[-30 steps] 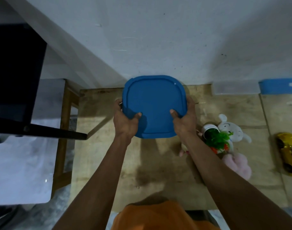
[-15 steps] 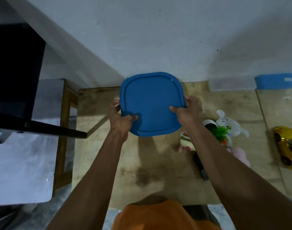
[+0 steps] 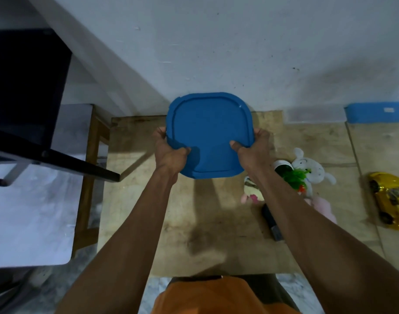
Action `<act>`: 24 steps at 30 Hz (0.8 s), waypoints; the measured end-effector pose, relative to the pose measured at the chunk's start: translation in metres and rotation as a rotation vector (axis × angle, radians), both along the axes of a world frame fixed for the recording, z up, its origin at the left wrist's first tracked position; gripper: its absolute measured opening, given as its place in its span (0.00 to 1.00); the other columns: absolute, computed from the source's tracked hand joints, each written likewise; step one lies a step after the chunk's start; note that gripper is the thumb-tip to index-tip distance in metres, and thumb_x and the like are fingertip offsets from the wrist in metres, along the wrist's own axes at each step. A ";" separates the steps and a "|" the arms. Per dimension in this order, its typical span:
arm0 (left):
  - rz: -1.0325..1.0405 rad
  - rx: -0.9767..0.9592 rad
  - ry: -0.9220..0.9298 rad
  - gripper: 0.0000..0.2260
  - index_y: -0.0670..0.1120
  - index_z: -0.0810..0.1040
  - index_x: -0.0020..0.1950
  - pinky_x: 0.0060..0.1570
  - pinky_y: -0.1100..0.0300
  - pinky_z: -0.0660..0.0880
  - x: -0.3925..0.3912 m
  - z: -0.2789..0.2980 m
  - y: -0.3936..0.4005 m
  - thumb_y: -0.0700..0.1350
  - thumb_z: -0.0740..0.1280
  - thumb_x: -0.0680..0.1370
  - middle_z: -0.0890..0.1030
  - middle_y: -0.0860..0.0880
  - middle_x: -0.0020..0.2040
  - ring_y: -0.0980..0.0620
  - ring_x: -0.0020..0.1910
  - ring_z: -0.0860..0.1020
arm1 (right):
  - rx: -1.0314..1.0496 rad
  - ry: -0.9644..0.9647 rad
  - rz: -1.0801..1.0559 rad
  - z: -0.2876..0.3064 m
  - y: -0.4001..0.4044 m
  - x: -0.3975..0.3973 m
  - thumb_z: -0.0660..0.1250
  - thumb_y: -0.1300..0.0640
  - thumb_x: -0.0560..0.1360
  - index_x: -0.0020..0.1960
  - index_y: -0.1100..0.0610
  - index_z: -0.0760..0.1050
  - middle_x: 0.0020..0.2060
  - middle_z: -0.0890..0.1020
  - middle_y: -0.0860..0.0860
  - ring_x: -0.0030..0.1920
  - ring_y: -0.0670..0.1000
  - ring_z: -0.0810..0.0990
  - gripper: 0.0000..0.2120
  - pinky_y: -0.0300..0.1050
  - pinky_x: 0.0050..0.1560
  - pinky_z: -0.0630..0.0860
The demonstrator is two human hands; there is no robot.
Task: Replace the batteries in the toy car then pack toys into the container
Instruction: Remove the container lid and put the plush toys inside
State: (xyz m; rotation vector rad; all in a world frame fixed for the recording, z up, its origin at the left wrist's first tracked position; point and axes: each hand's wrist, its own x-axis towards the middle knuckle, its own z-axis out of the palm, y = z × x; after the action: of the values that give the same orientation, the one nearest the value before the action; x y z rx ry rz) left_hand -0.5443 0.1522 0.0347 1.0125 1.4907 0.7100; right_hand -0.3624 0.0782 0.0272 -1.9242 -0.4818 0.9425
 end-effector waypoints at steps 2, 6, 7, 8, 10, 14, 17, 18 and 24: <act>0.008 0.044 0.025 0.29 0.49 0.67 0.66 0.60 0.52 0.79 0.001 0.008 -0.009 0.33 0.75 0.71 0.75 0.59 0.55 0.57 0.55 0.77 | 0.042 -0.057 -0.002 0.010 -0.006 -0.006 0.73 0.59 0.75 0.66 0.57 0.61 0.52 0.72 0.43 0.51 0.46 0.76 0.27 0.34 0.42 0.75; -0.018 0.204 0.127 0.41 0.50 0.64 0.76 0.67 0.51 0.74 -0.005 0.029 -0.043 0.44 0.81 0.67 0.73 0.55 0.68 0.54 0.66 0.73 | 0.159 -0.151 0.041 0.031 -0.035 -0.021 0.73 0.58 0.75 0.73 0.56 0.59 0.63 0.71 0.46 0.62 0.48 0.74 0.32 0.41 0.58 0.74; -0.029 0.244 0.171 0.44 0.50 0.63 0.78 0.69 0.51 0.73 -0.009 0.034 -0.058 0.47 0.82 0.67 0.71 0.55 0.71 0.54 0.69 0.70 | 0.177 -0.173 0.069 0.033 -0.049 -0.025 0.73 0.58 0.75 0.75 0.55 0.58 0.67 0.71 0.47 0.66 0.49 0.72 0.34 0.43 0.63 0.73; -0.040 0.273 0.213 0.47 0.51 0.61 0.79 0.71 0.51 0.71 -0.013 0.038 -0.075 0.50 0.82 0.66 0.69 0.55 0.73 0.54 0.72 0.68 | 0.186 -0.192 0.091 0.034 -0.064 -0.030 0.72 0.57 0.75 0.77 0.54 0.58 0.71 0.70 0.49 0.69 0.49 0.70 0.36 0.44 0.67 0.70; -0.057 0.294 0.281 0.49 0.52 0.58 0.80 0.72 0.48 0.69 -0.027 0.039 -0.113 0.54 0.82 0.66 0.67 0.55 0.76 0.53 0.74 0.66 | 0.178 -0.199 0.120 0.034 -0.101 -0.040 0.72 0.57 0.76 0.79 0.55 0.56 0.75 0.66 0.50 0.73 0.49 0.66 0.37 0.44 0.72 0.66; -0.059 0.222 0.373 0.50 0.51 0.58 0.81 0.72 0.45 0.69 -0.054 0.020 -0.187 0.56 0.82 0.66 0.66 0.52 0.77 0.50 0.75 0.65 | 0.151 -0.165 0.185 0.014 -0.176 -0.063 0.71 0.56 0.76 0.79 0.54 0.56 0.76 0.65 0.49 0.75 0.48 0.64 0.37 0.50 0.74 0.65; -0.082 0.154 0.460 0.50 0.50 0.59 0.80 0.70 0.44 0.70 -0.068 0.003 -0.224 0.54 0.82 0.65 0.68 0.49 0.76 0.47 0.74 0.66 | 0.099 -0.126 0.242 -0.009 -0.211 -0.074 0.71 0.55 0.76 0.78 0.53 0.58 0.73 0.67 0.45 0.72 0.46 0.66 0.35 0.53 0.72 0.67; -0.091 0.124 0.494 0.50 0.49 0.60 0.80 0.70 0.44 0.70 -0.073 -0.003 -0.231 0.54 0.83 0.65 0.68 0.48 0.76 0.45 0.74 0.67 | 0.064 -0.118 0.253 -0.015 -0.217 -0.076 0.71 0.56 0.76 0.77 0.53 0.60 0.70 0.68 0.43 0.69 0.45 0.68 0.33 0.52 0.71 0.68; -0.169 -0.012 0.620 0.50 0.48 0.61 0.78 0.66 0.37 0.73 -0.086 -0.032 -0.227 0.55 0.83 0.64 0.71 0.44 0.72 0.39 0.71 0.69 | -0.121 -0.065 0.355 -0.043 -0.214 -0.077 0.70 0.55 0.76 0.75 0.52 0.64 0.70 0.72 0.50 0.69 0.52 0.71 0.30 0.56 0.69 0.72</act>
State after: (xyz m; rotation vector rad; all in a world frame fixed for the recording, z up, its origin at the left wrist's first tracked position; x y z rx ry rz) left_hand -0.6304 -0.0753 0.0028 1.4105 1.8979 0.2682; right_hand -0.4393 -0.1362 -0.0155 -2.0207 -0.8415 1.1579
